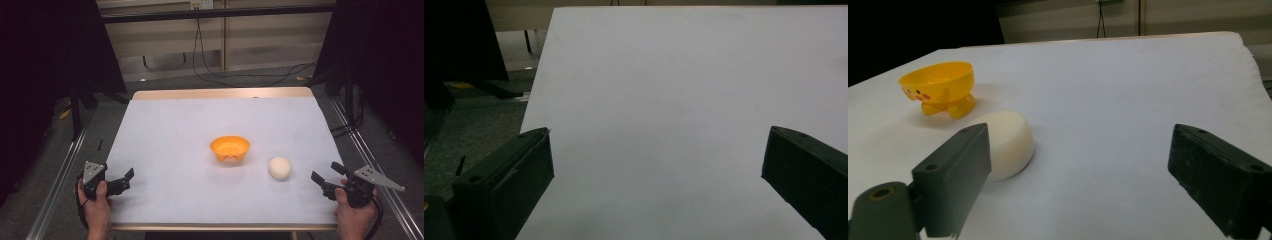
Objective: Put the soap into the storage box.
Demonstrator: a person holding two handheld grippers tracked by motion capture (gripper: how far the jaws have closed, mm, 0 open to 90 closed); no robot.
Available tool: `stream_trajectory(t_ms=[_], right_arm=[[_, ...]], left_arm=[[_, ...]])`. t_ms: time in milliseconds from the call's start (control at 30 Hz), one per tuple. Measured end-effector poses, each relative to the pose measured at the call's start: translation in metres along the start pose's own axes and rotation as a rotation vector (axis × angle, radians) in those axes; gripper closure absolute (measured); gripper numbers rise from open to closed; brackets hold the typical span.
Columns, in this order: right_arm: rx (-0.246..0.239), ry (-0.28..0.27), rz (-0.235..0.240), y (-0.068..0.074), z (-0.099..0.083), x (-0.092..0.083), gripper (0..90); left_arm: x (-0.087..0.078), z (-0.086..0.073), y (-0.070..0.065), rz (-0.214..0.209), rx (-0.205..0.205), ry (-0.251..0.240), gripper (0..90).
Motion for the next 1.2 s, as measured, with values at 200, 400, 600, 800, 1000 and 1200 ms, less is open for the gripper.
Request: stream_trajectory(t_ms=[200, 400, 600, 800, 1000, 1200], right_arm=[[0.02, 0.063, -0.023, -0.003, 0.0, 0.003, 17.9], [0.01, 0.253, -0.059, -0.005, -0.004, 0.011, 20.0], [0.021, 0.403, -0.064, -0.003, -0.001, 0.019, 21.2], [0.003, 0.536, -0.069, -0.001, 0.004, 0.026, 19.7], [0.012, 0.633, -0.065, 0.004, 0.0, 0.035, 13.8], [0.012, 0.666, -0.077, 0.006, 0.0, 0.041, 8.3]], left_arm=[[-0.002, 0.001, 0.0, -0.004, -0.013, -0.015, 0.1], [-0.003, 0.002, 0.0, -0.02, -0.006, -0.027, 0.0], [-0.002, 0.001, -0.001, -0.023, -0.005, -0.017, 0.0], [-0.002, 0.001, -0.002, -0.021, -0.008, -0.015, 0.0], [-0.002, 0.001, -0.002, -0.029, 0.003, -0.016, 0.0], [-0.002, 0.001, -0.003, -0.034, -0.004, -0.015, 0.0]])
Point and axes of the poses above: each handheld gripper's, and its own axes: x roughly forward along the jaws, z roughly out of its top, y roughly to its left, the point moved 9 cm from there along x, roughly forward along the jaws, and after that the axes turned 8 degrees about z, right-handed, at the moved point
